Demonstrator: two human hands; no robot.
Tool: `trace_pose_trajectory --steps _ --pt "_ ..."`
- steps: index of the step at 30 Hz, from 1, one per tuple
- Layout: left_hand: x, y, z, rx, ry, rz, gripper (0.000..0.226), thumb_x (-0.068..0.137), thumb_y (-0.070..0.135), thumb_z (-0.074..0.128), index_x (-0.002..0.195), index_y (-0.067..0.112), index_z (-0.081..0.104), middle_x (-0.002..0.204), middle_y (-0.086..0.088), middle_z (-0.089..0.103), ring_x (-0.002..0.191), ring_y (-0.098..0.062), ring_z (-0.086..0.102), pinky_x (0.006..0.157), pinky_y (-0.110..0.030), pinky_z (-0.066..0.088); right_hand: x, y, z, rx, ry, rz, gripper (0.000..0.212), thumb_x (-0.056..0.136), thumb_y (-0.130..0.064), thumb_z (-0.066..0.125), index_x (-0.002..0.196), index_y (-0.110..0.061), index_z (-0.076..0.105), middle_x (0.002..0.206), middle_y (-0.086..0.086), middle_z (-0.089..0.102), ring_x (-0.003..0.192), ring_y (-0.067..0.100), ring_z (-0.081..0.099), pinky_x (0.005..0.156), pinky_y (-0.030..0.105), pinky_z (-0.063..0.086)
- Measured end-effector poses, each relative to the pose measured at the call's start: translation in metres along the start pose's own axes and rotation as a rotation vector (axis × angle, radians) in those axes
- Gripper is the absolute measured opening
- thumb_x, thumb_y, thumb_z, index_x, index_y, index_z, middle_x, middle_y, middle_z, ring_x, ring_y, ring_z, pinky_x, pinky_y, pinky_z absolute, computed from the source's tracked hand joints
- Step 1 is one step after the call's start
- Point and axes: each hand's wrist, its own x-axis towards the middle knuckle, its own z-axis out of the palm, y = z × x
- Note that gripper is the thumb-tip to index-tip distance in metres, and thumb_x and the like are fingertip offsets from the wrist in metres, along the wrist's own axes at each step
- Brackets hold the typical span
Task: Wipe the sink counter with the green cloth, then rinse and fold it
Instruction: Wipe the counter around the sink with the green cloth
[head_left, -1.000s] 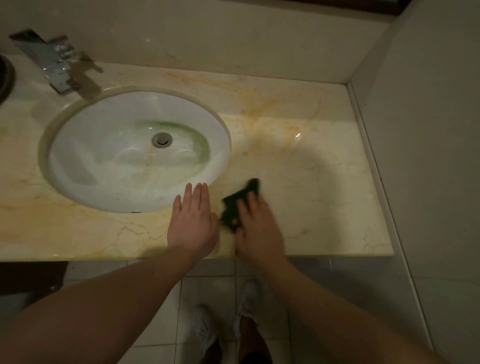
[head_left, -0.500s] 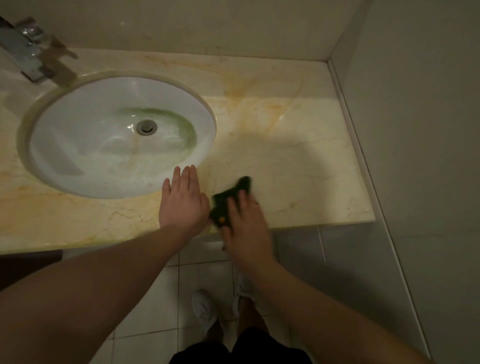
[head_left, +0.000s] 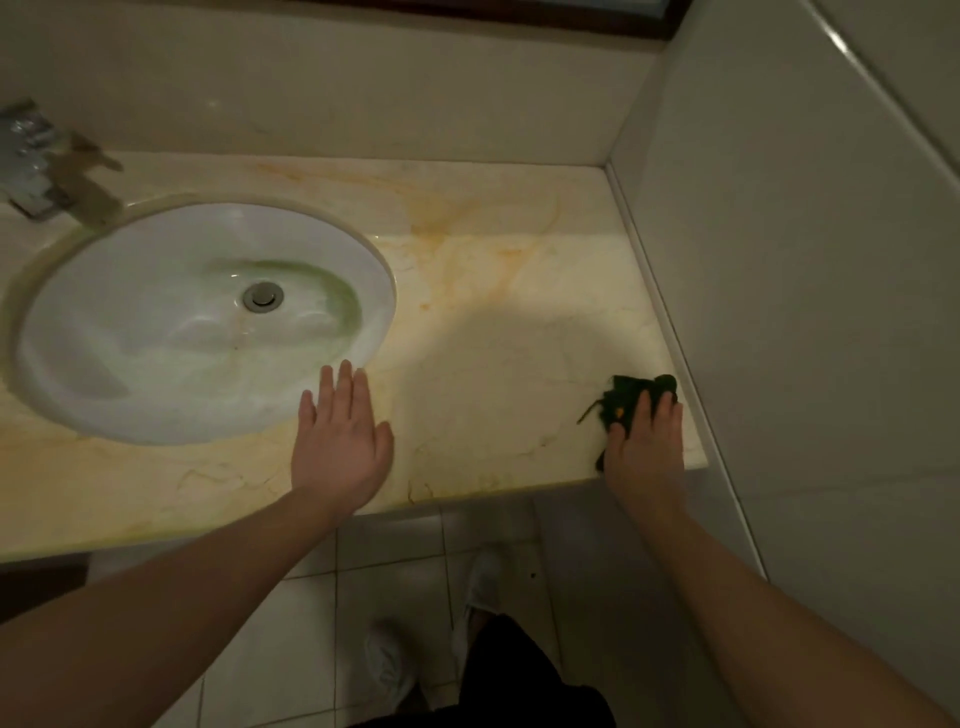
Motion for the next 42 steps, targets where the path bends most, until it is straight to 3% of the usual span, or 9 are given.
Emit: trace_pose_trajectory --steps 3,10,14,18,24,28,31,37,42 --pt "0.023 0.017 -0.004 -0.03 -0.003 0.071 0.071 0.093 0.04 0.018 0.154 0.007 0.007 0.163 -0.013 0.003 0.15 -0.027 -0.004 0.121 -0.047 0.005 0.028 -0.009 -0.002 0.016 0.025 0.034 0.061 0.101 -0.03 0.037 0.152 -0.003 0.019 0.159 0.022 0.014 0.148 0.034 0.009 0.122 0.042 0.008" --pt "0.06 0.036 -0.003 -0.063 0.019 -0.123 0.07 0.094 0.04 0.019 0.154 0.007 0.004 0.163 -0.009 0.005 0.15 -0.024 -0.002 0.121 -0.047 0.007 0.113 -0.061 -0.003 0.009 -0.019 -0.109 0.061 0.1 -0.03 0.035 0.153 -0.005 0.018 0.16 0.019 0.013 0.148 0.033 0.01 0.121 0.04 0.009" --pt "0.066 0.042 -0.002 -0.098 0.023 -0.154 0.07 0.094 0.037 0.022 0.154 0.005 0.006 0.163 -0.01 0.007 0.15 -0.024 -0.001 0.121 -0.045 0.01 0.125 -0.14 0.015 -0.066 -0.039 -0.5 0.056 0.093 -0.023 0.051 0.139 0.008 0.041 0.152 0.031 0.028 0.142 0.044 0.025 0.119 0.048 0.021" --pt "0.067 0.041 -0.002 -0.103 0.026 -0.164 0.072 0.092 0.036 0.02 0.153 0.001 0.005 0.162 -0.014 0.007 0.15 -0.026 0.001 0.121 -0.045 0.01 0.112 -0.214 0.043 -0.039 -0.203 -0.873 0.062 0.095 -0.033 0.043 0.15 -0.009 0.03 0.159 0.019 0.021 0.148 0.035 0.015 0.12 0.047 0.017" --pt "0.068 0.043 -0.001 -0.13 0.055 -0.224 0.072 0.092 0.033 0.022 0.151 -0.002 0.004 0.16 -0.02 0.008 0.15 -0.029 0.004 0.121 -0.046 0.013 0.085 -0.157 0.029 -0.087 -0.37 -1.288 0.056 0.094 -0.035 0.039 0.148 -0.019 0.037 0.159 0.007 0.026 0.148 0.025 0.018 0.121 0.041 0.015" --pt "0.067 0.043 -0.003 -0.135 0.062 -0.219 0.078 0.085 0.03 0.028 0.151 -0.005 0.006 0.16 -0.022 0.008 0.15 -0.03 0.003 0.122 -0.043 0.01 0.128 -0.15 0.026 -0.092 -0.266 -1.055 0.057 0.091 -0.031 0.044 0.145 -0.013 0.041 0.154 0.015 0.034 0.145 0.033 0.026 0.117 0.048 0.026" --pt "0.066 0.043 -0.005 -0.144 0.105 -0.227 0.078 0.085 0.027 0.031 0.151 -0.006 0.004 0.16 -0.022 0.006 0.15 -0.029 -0.001 0.121 -0.041 0.007 0.142 -0.197 0.032 -0.054 -0.232 -0.903 0.057 0.094 -0.028 0.043 0.148 -0.012 0.034 0.157 0.016 0.027 0.147 0.033 0.019 0.12 0.046 0.018" --pt "0.065 0.039 -0.003 -0.221 0.176 -0.263 0.076 0.085 0.027 0.027 0.15 -0.005 0.006 0.16 -0.021 0.008 0.15 -0.027 0.001 0.122 -0.041 0.011 0.082 -0.205 0.042 -0.093 -0.398 -1.337 0.056 0.095 -0.033 0.035 0.148 -0.015 0.037 0.158 0.007 0.029 0.149 0.026 0.017 0.121 0.041 0.017" --pt "0.065 0.04 -0.001 -0.161 0.137 -0.198 0.076 0.085 0.026 0.029 0.151 -0.004 0.007 0.16 -0.018 0.003 0.15 -0.028 -0.003 0.122 -0.041 0.006 0.137 -0.218 0.043 -0.101 -0.28 -1.119 0.058 0.094 -0.03 0.041 0.149 -0.012 0.034 0.158 0.014 0.027 0.147 0.032 0.018 0.121 0.043 0.015"
